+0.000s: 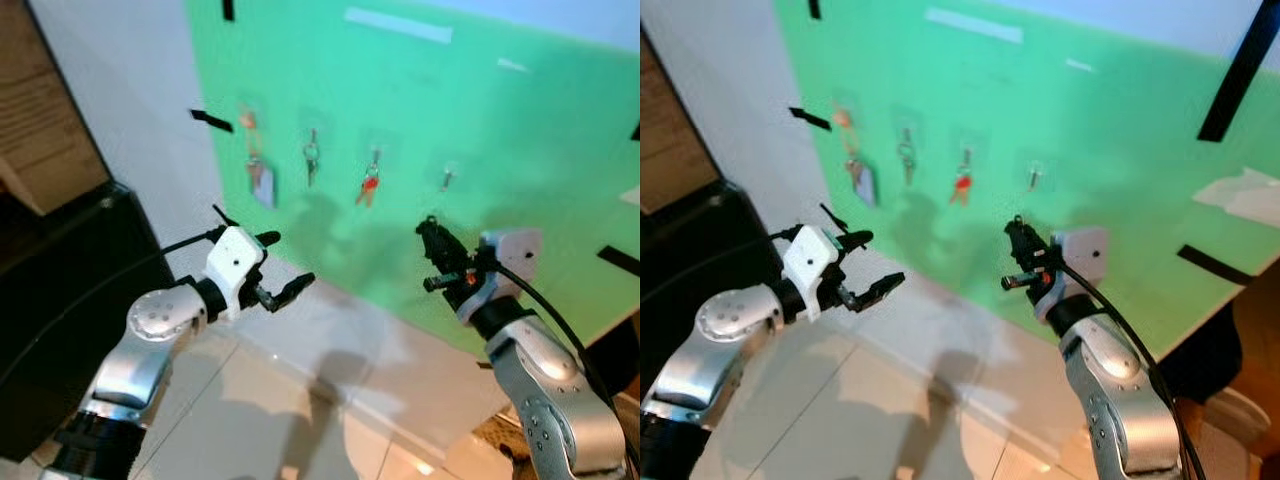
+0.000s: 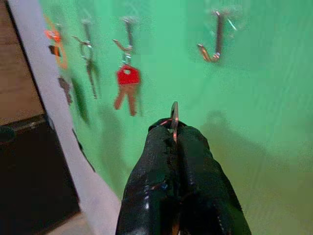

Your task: Hang keys on a hook

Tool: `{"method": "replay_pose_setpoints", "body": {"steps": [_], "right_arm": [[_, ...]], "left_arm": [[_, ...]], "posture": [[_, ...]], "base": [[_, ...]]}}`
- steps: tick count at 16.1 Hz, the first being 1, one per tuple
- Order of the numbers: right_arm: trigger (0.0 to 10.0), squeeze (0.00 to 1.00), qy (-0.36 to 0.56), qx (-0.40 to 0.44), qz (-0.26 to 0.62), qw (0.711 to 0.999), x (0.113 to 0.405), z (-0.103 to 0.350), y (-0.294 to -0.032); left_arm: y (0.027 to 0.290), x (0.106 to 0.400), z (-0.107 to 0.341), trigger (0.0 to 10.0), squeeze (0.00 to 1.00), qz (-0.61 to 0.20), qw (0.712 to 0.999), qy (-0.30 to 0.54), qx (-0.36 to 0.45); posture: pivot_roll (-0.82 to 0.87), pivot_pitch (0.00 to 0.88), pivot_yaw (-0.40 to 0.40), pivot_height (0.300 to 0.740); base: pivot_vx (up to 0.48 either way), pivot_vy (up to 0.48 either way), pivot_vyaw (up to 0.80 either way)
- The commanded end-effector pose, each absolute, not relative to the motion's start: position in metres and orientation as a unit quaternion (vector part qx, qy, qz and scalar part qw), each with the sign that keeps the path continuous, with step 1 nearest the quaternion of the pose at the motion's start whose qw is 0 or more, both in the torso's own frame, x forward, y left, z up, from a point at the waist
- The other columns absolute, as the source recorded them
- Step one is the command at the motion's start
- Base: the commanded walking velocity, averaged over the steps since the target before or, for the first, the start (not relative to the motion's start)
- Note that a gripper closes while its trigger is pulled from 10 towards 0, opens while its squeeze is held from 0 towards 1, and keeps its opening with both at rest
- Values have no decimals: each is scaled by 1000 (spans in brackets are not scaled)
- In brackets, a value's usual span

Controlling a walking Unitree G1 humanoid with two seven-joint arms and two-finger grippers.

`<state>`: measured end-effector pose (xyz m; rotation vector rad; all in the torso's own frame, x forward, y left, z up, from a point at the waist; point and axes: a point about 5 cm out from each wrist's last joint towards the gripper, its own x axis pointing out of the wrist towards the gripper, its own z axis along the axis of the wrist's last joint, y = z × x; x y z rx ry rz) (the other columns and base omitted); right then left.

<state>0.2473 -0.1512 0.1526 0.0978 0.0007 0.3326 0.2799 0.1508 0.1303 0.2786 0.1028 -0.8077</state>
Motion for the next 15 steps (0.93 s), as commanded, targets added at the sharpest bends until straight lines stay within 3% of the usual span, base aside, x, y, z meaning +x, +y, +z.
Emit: {"method": "replay_pose_setpoints", "body": {"steps": [1, 10, 15], "right_arm": [[10000, 0, -17, 50, 173, 983, 247, 162, -150], [10000, 0, -106, 78, 187, 974, 264, 208, -144], [10000, 0, -50, 109, 219, 968, 264, 198, -136]], "left_arm": [[147, 279, 136, 10000, 525, -406, 903, 42, 136], [143, 275, 142, 10000, 533, -447, 884, 47, 130], [141, 273, 141, 10000, 537, -454, 880, 52, 127]], "posture": [[-148, 0, -4, 740], [-144, 0, -16, 740], [-145, 0, -18, 740]], "base": [[0, 0, 0], [0, 0, 0], [0, 0, 0]]}}
